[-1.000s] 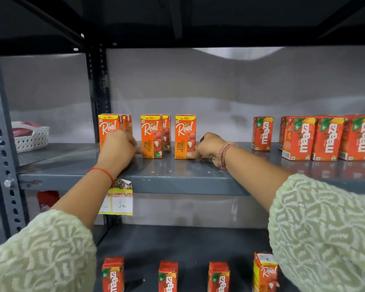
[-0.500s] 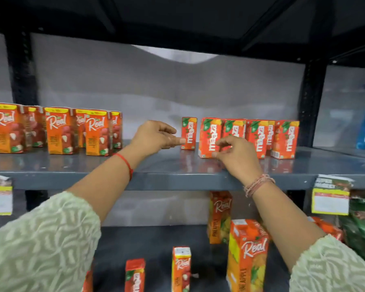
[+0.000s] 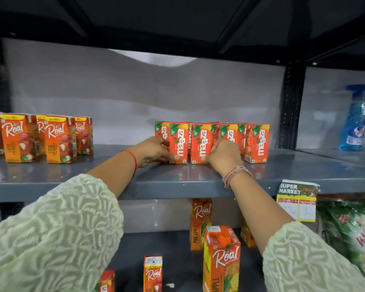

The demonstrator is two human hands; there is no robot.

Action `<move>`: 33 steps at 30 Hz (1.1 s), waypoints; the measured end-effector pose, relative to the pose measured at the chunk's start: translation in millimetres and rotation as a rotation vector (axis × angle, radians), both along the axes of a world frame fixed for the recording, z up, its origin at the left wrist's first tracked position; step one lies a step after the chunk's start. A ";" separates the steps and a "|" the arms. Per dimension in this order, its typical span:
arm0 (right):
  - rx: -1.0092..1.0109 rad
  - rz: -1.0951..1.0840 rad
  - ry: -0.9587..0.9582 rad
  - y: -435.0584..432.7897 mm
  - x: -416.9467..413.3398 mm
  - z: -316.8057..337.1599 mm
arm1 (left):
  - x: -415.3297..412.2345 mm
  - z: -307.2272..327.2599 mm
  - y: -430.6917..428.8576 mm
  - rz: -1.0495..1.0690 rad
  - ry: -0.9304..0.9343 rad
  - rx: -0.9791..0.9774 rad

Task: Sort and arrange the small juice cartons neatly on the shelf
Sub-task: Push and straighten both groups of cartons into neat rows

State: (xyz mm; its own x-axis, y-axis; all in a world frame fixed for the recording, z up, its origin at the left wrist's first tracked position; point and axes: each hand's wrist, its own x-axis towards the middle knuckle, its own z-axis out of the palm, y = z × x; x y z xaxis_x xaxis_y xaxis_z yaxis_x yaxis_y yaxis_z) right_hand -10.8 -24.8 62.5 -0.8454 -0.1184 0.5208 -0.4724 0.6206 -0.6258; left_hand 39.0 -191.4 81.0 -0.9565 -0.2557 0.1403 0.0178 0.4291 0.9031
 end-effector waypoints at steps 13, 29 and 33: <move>0.073 -0.044 -0.005 -7.6 -19.9 8.1 | -6.7 -4.5 0.5 0.099 0.053 -0.180; -0.011 -0.010 -0.154 -7.0 -41.1 8.6 | 10.5 -0.6 -25.1 0.135 -0.007 -0.017; -0.109 0.069 -0.198 -4.7 -44.5 6.5 | 9.9 0.0 -24.4 0.137 -0.010 -0.014</move>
